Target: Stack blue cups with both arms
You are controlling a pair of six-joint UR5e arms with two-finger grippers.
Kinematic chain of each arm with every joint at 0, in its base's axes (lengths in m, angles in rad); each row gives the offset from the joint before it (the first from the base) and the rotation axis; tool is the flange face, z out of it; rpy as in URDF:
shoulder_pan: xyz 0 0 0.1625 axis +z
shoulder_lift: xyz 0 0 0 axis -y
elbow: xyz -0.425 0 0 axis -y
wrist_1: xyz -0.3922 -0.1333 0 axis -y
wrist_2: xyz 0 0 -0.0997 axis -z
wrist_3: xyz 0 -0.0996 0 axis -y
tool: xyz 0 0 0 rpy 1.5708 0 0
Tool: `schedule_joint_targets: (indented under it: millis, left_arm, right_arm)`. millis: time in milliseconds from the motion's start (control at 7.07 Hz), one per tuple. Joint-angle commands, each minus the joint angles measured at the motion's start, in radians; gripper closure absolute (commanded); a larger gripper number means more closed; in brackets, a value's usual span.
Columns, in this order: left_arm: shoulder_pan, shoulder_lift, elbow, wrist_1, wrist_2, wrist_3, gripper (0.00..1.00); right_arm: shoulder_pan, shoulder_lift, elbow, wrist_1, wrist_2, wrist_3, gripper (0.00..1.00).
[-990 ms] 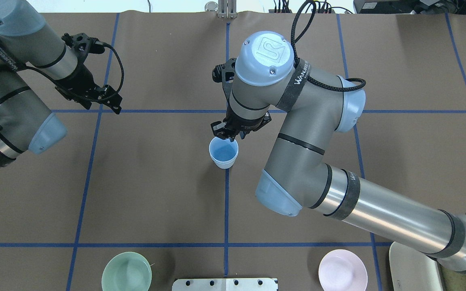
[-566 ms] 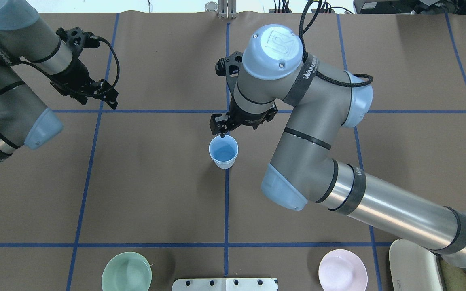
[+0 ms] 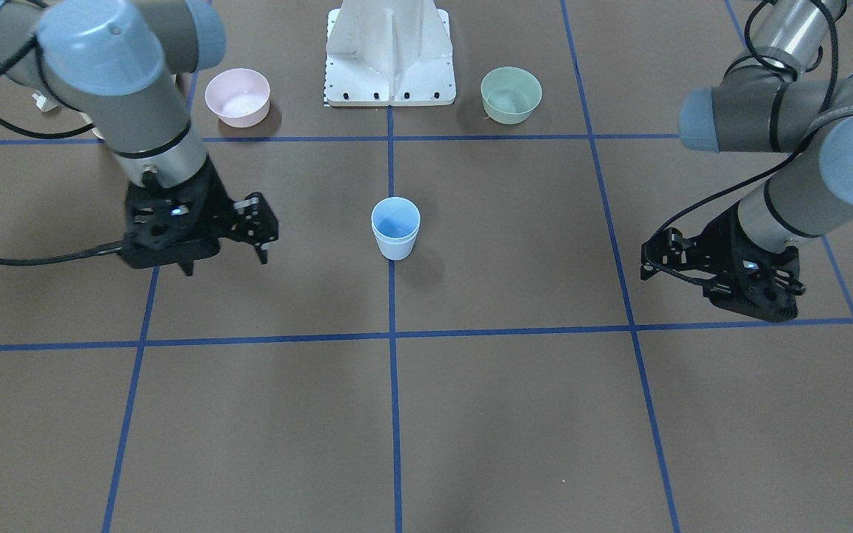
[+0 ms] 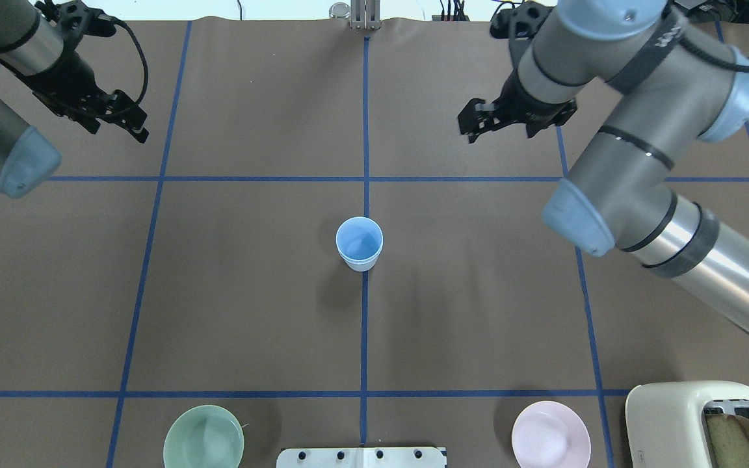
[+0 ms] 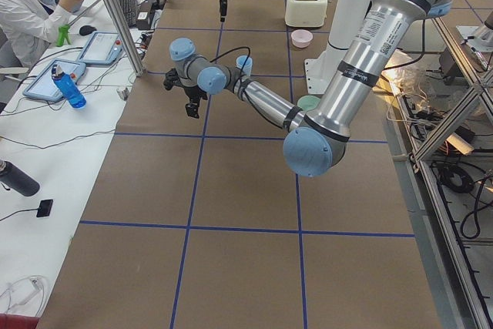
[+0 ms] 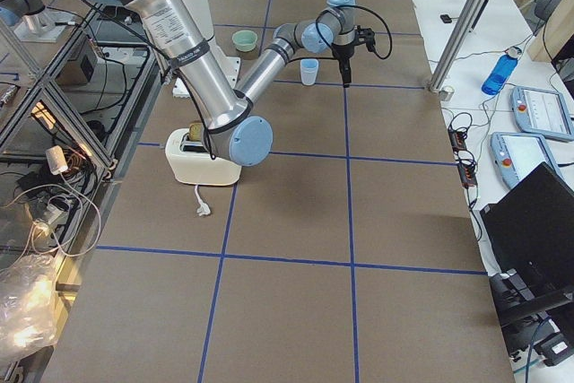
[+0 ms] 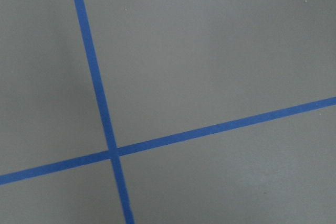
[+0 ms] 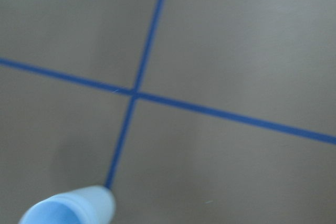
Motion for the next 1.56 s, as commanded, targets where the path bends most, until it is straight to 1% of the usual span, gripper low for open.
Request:
schedule_joint_targets:
  millis: [0, 141, 283, 424, 566, 707, 848, 990, 1131, 1273, 1414]
  left_arm:
    - [-0.115, 0.0, 0.002, 0.126, -0.004, 0.24, 0.02]
    - [-0.158, 0.005, 0.005, 0.162, -0.004, 0.32, 0.02]
    - [-0.207, 0.032, 0.016, 0.164, -0.004, 0.38, 0.02]
    - [-0.249, 0.062, 0.037, 0.164, -0.005, 0.457, 0.02]
    - [-0.304, 0.074, 0.081, 0.164, -0.004, 0.555, 0.02]
    - [-0.349, 0.079, 0.143, 0.164, -0.004, 0.638, 0.02]
    - [-0.381, 0.092, 0.177, 0.159, 0.0, 0.664, 0.02]
    - [-0.409, 0.135, 0.178, 0.15, 0.0, 0.675, 0.02]
    - [-0.438, 0.17, 0.198, 0.156, 0.003, 0.786, 0.02]
    - [-0.461, 0.198, 0.217, 0.151, 0.001, 0.831, 0.02]
    - [-0.461, 0.217, 0.218, 0.153, 0.001, 0.824, 0.02]
  right_arm:
    - [0.16, -0.095, -0.007, -0.008, -0.018, -0.13, 0.0]
    - [0.211, -0.13, -0.033, -0.011, 0.014, -0.175, 0.0]
    - [0.283, -0.159, -0.074, -0.004, 0.078, -0.209, 0.0]
    - [0.366, -0.193, -0.124, -0.002, 0.159, -0.38, 0.0]
    - [0.453, -0.272, -0.145, -0.007, 0.176, -0.558, 0.0]
    - [0.524, -0.331, -0.166, -0.01, 0.221, -0.596, 0.0]
    - [0.593, -0.389, -0.172, -0.011, 0.279, -0.602, 0.0]
    - [0.615, -0.45, -0.169, 0.001, 0.293, -0.646, 0.0]
    - [0.623, -0.475, -0.166, 0.001, 0.293, -0.676, 0.0]
    - [0.636, -0.498, -0.153, 0.001, 0.293, -0.677, 0.0]
    - [0.636, -0.508, -0.137, 0.001, 0.295, -0.677, 0.0]
